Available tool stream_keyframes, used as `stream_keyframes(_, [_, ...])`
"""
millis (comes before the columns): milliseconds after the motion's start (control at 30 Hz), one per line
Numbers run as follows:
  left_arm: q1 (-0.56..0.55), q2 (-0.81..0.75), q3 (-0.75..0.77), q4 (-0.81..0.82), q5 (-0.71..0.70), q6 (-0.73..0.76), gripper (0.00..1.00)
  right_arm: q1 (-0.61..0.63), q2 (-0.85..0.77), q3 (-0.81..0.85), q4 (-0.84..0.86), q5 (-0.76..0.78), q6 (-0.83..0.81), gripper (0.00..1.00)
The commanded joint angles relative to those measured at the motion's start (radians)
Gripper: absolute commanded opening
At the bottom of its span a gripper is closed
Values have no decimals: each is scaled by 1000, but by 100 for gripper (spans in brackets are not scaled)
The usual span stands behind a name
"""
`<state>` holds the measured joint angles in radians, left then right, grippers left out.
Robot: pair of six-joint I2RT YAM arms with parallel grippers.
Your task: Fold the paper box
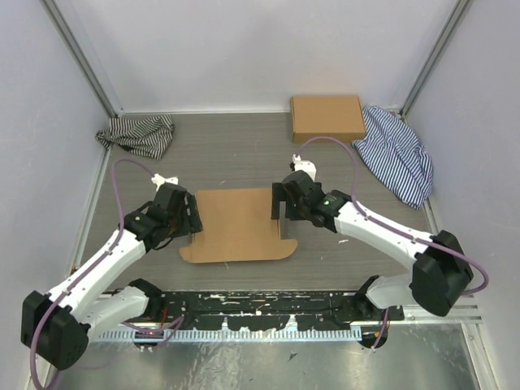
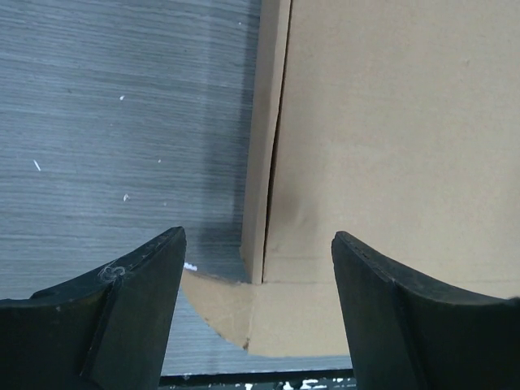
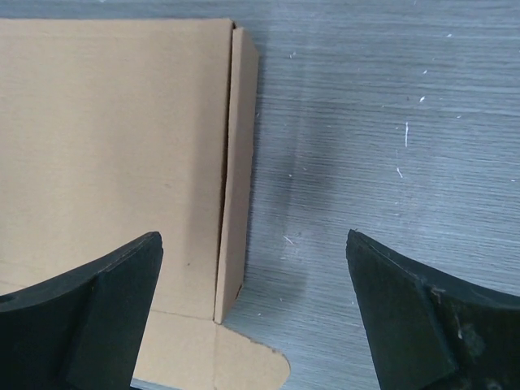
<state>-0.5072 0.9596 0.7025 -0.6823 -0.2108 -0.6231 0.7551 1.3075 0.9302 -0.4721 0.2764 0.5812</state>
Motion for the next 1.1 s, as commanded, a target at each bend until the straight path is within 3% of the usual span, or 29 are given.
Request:
stream_keyframes(0, [22,58,22,98,11,18,79,-44,66,9,90,-100,-30,100])
stream_keyframes(100, [32,120,16,136,35,19,76,-59,134,21,116,-143,-37,100])
stream_keyframes(333, [39,257,24,233,129,12,62,-67,269,74,126,-193,-55,89])
stream_keyframes(533, [39,380,103,278,159,21,59,-97,331,139,139,-238,-75,87])
stream_keyframes(1067, [74,838,629,208,243,74,58,-292,591,548,55,-357,-153,83])
